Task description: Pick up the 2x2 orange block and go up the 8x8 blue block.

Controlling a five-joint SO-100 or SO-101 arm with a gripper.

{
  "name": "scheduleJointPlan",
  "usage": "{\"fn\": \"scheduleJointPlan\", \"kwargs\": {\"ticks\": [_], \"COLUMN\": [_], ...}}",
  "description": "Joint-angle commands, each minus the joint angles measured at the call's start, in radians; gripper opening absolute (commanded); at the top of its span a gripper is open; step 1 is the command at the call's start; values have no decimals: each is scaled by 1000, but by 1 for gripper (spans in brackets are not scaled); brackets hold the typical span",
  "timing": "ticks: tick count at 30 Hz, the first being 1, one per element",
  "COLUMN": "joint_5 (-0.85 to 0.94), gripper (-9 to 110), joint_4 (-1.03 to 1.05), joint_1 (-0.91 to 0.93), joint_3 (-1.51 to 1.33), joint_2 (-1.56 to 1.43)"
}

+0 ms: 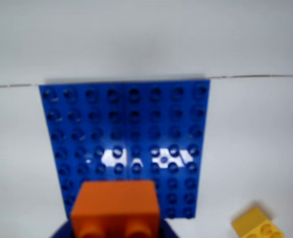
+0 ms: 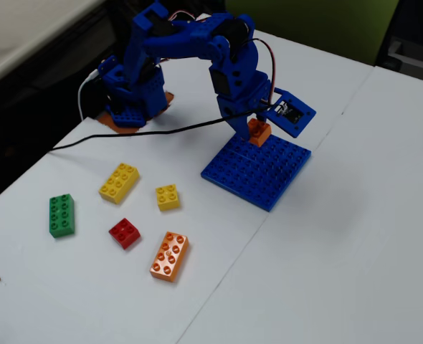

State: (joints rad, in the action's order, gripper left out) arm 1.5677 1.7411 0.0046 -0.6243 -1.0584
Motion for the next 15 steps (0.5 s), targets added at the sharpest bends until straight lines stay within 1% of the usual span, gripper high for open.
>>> {"fn": "scheduleJointPlan", "kwargs": {"ticks": [1,15], "joint_5": [-6,-28], "gripper": [0,0], "joint_4": [0,12], "joint_1": [-20,-26], "joint_3": [75,44], "joint_2": [0,-61]}}
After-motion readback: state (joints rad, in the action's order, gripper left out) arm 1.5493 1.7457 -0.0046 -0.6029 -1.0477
